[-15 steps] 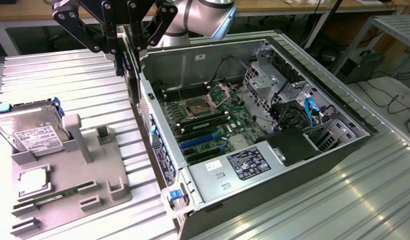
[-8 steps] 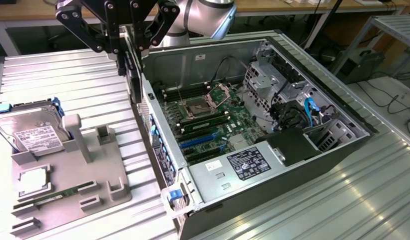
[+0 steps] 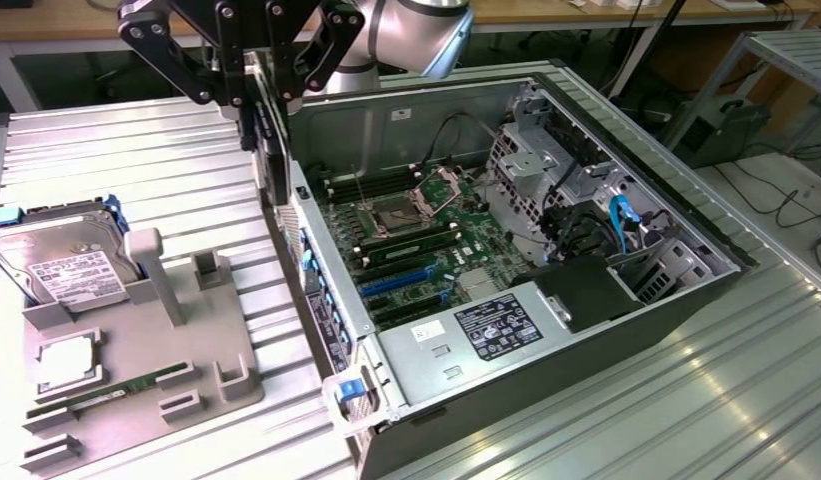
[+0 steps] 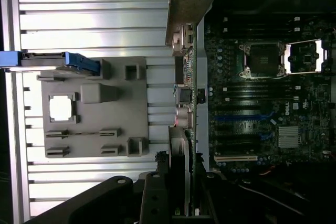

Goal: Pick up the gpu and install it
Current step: 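Pick up the gpu and move the gpu toward the slot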

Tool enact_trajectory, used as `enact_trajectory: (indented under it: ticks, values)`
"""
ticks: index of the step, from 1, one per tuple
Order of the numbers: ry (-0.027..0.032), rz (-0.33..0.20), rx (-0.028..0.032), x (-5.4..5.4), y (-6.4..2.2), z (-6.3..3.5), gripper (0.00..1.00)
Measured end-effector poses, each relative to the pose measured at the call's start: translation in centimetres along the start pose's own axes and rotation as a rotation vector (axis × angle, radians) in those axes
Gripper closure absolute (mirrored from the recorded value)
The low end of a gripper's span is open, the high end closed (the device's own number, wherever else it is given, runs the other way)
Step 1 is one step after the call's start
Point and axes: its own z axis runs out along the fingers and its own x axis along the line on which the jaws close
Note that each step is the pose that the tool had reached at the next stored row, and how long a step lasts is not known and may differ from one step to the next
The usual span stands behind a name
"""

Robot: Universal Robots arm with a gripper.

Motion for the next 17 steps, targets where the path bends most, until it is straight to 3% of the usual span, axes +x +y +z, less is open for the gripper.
enact_trajectory:
  ticks: [17]
  values:
    - [0.0,0.0,0.0,-0.87,0.02,0.02,0.72]
